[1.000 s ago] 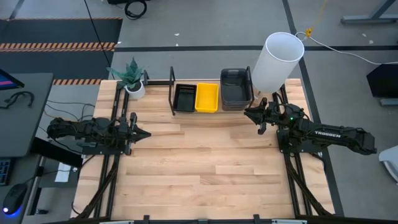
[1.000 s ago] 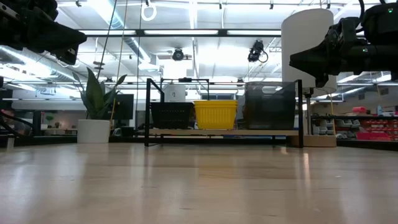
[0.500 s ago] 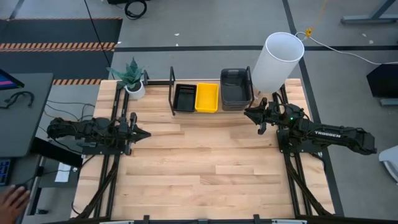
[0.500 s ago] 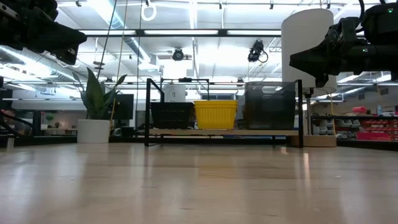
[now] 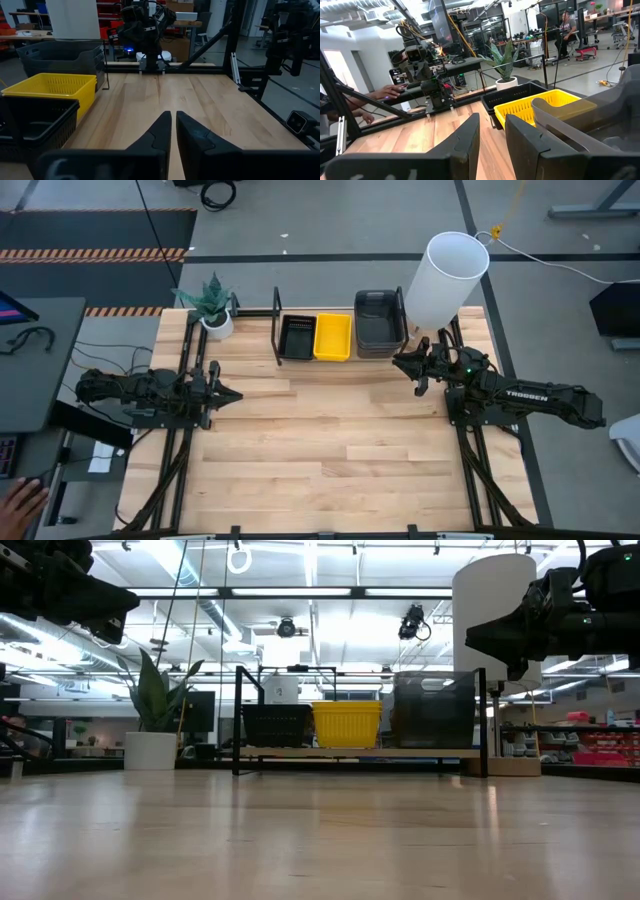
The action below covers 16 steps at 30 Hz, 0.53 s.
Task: Stack baskets on shelf by color
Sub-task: Return to Home Position
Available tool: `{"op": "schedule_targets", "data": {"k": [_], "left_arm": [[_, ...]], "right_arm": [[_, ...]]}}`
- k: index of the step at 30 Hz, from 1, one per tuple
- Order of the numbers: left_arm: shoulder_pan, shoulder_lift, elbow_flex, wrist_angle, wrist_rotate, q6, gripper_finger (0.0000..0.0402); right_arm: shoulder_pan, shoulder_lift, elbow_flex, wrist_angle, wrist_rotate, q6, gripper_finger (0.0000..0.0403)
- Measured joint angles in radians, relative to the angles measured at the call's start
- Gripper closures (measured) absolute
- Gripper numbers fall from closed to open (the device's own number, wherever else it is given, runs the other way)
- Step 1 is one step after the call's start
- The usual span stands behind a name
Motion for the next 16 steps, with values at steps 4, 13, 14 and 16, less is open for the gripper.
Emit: {"op": "schedule_targets", "data": {"k": [4,13,14,16], "left_arm": [[0.0,0.0,0.0,0.0,0.0,0.0,0.0374],[0.0,0.0,0.0,0.0,0.0,0.0,0.0368],[0.0,0.0,0.0,0.0,0.0,0.0,0.0367],[0.0,0.0,0.0,0.0,0.0,0.0,0.0366]], "right_arm": [[0.0,0.0,0.0,0.0,0.0,0.0,0.0305],[0.0,0.0,0.0,0.0,0.0,0.0,0.0305],[0.0,0.0,0.0,0.0,0.0,0.0,0.0305],[0.0,0.0,0.0,0.0,0.0,0.0,0.0305]]}}
